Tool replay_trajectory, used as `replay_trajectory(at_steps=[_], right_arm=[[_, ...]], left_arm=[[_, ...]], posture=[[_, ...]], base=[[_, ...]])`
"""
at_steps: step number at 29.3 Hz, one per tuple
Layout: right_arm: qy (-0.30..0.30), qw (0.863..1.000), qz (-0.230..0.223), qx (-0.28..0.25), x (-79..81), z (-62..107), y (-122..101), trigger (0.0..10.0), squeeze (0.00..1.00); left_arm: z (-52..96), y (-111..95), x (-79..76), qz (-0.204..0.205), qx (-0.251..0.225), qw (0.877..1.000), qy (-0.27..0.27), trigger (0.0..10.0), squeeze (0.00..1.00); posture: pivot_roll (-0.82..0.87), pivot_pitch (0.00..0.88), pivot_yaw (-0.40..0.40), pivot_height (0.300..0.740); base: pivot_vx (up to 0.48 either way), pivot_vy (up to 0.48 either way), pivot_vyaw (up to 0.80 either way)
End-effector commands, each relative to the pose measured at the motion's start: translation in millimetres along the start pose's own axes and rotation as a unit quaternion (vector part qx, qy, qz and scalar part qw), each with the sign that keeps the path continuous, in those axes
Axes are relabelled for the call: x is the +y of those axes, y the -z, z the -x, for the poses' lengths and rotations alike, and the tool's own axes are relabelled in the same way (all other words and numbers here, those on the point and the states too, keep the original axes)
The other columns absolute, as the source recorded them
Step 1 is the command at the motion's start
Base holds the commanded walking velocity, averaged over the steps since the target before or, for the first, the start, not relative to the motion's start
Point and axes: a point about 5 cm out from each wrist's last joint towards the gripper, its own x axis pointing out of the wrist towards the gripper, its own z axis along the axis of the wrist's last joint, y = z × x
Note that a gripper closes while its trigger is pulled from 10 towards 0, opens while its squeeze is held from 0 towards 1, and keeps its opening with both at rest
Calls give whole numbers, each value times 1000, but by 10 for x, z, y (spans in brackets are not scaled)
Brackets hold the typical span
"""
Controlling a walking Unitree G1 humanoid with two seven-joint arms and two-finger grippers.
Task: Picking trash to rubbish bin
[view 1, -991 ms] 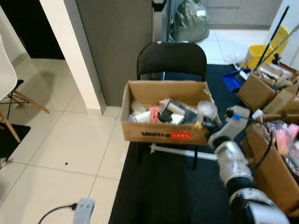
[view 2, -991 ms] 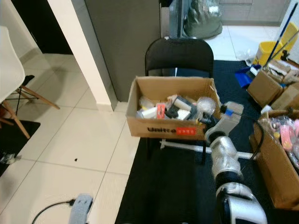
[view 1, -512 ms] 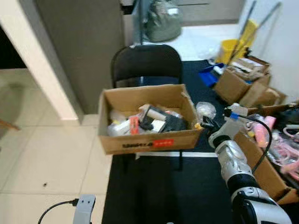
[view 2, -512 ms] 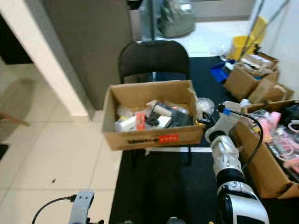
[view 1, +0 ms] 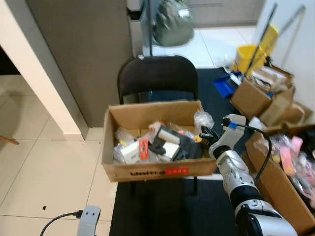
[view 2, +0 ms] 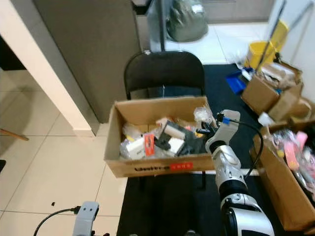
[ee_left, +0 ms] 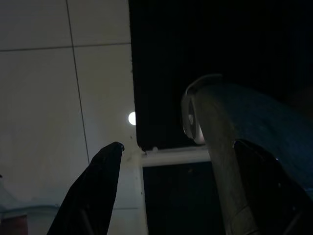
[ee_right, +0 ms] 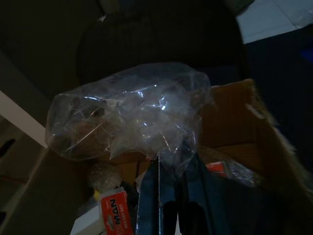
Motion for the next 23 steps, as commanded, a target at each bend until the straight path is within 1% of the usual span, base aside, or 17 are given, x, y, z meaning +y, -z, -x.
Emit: replay_trajectory(at_steps=[1,7,8,10,11,13,14,23], right_arm=[[-12,1000,1,22,84,12,117,10000,0],[-20,1000,-6,17,109,14,118,10000,0],[-33,999,-14,10,128,21,112,10000,584],[-41,999,-18,6,138,25,109,10000,584],[-48,999,-19,0,149,27,96,10000,1000],[-48,999,-21,-4,149,28,86,10000,1000],[-59,998,-22,-5,163,28,76,10000,1000],[-61,998,-21,-7,144,35,58,10000,1000]], left_arm=[[18,63,48,-5,14,1000,-5,10000,0],[19,71,47,-4,14,1000,-5,10000,0],[20,72,48,-3,14,1000,-6,10000,0],[20,71,49,-3,13,1000,-7,10000,0],[20,67,49,1,10,1000,-7,10000,0],[20,64,53,6,7,1000,-11,10000,0],[19,61,55,11,6,1000,-13,10000,0],[11,38,41,8,7,1000,-12,10000,0]], posture=[[-9,83,74,740],[-7,87,74,740],[-7,87,74,740],[-7,87,74,740],[-7,87,74,740],[-7,87,74,740],[-10,86,73,740],[-13,84,75,740]], base=[[394,0,0],[392,0,0],[390,0,0],[390,0,0],[356,0,0],[0,0,0],[0,0,0],[0,0,0]])
